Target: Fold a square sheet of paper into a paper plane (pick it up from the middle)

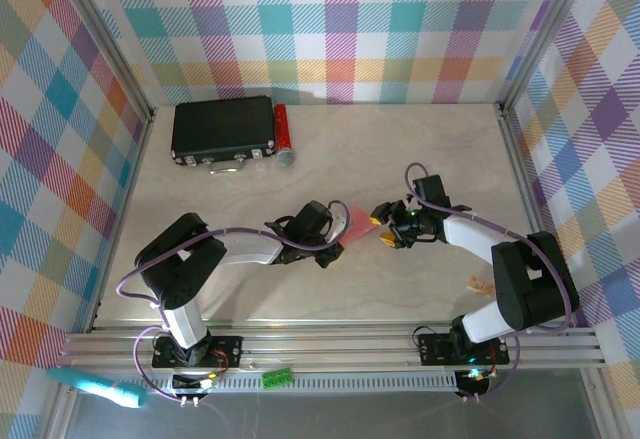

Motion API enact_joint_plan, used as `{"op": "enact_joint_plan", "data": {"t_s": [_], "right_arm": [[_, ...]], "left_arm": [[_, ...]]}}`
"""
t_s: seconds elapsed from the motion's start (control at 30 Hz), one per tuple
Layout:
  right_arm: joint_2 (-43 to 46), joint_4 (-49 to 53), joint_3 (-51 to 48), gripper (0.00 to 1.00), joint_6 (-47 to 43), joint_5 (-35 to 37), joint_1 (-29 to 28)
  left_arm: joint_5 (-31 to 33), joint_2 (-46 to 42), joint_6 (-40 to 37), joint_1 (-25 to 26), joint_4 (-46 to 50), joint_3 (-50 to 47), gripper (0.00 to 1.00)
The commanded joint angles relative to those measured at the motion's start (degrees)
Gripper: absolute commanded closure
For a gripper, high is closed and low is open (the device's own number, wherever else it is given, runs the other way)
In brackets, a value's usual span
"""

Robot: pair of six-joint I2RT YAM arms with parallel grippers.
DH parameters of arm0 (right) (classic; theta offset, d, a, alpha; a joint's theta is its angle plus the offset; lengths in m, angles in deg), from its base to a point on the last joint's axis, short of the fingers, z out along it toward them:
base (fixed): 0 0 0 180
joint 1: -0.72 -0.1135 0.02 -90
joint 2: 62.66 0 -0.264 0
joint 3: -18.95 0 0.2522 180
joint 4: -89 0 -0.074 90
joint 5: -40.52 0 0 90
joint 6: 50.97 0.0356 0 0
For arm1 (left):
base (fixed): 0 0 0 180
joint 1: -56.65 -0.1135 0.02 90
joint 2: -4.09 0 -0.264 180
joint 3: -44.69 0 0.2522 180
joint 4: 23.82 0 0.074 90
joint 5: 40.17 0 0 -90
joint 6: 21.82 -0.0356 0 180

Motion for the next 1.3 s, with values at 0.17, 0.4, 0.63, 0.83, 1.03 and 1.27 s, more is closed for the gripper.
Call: {"op": "enact_joint_plan", "data": {"t_s": [0.17, 0.4, 0.63, 0.83, 1.03, 1.27], "right_arm": [[2.47, 1.45, -0.01, 0.36, -12.63, 0.81, 0.36], [1.47, 3.78, 1.58, 0.32, -19.84, 1.78, -0.77], [-1.76, 5.58, 4.54, 0.29, -23.61, 4.82, -4.51], [-5.95, 6.94, 7.91, 0.28, -26.0, 5.37, -6.4], [-10.63, 9.65, 13.05, 0.29, -28.46, 6.04, -8.09], [-15.82, 13.16, 18.21, 0.29, -30.19, 8.04, -9.49]], "left_arm": [[-11.34, 1.43, 10.89, -4.23, 7.75, 4.37, 0.88], [-17.75, 3.02, 19.22, -6.5, 5.79, 4.77, 0.91], [-21.15, 3.33, 26.67, -8.45, -1.63, 1.99, 0.93], [-22.26, 3.17, 30.44, -9.73, -6.41, -0.36, 0.94], [-22.8, 3.39, 34.13, -10.61, -10.36, -2.39, 0.95], [-24.62, 4.64, 39.06, -11.63, -16.04, -4.79, 0.97]]}}
